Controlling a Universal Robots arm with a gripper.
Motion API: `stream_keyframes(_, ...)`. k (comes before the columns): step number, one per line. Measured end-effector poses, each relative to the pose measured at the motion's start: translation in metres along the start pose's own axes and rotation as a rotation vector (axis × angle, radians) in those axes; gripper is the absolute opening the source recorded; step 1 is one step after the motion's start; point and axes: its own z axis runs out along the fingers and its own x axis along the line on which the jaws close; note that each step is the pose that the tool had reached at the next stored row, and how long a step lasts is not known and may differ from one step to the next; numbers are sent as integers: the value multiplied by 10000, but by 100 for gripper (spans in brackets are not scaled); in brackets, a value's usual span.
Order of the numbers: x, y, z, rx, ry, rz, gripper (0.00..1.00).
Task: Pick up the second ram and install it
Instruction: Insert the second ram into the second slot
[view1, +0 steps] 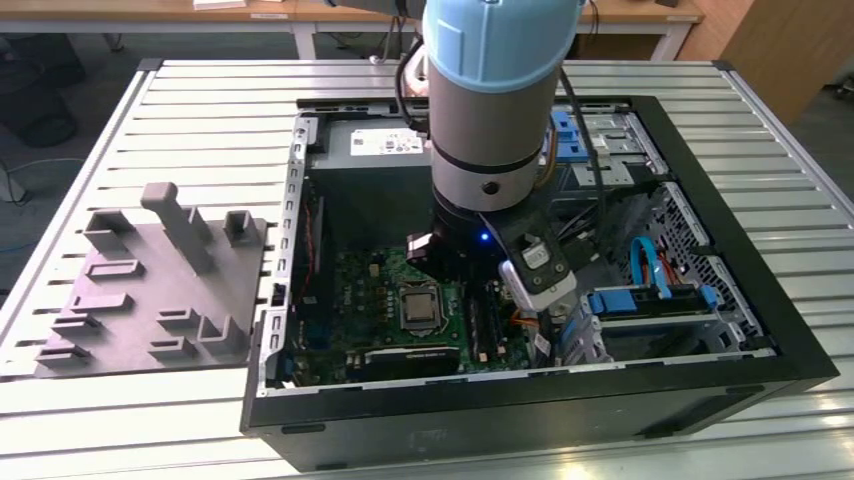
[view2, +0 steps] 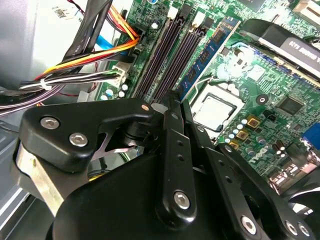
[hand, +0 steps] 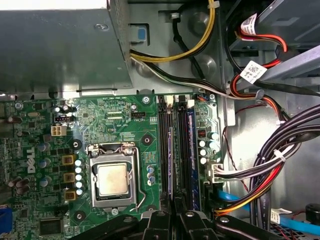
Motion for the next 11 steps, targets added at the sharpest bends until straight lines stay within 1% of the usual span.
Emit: stream_keyframes(11,4,-3,61,-1,0,0,14)
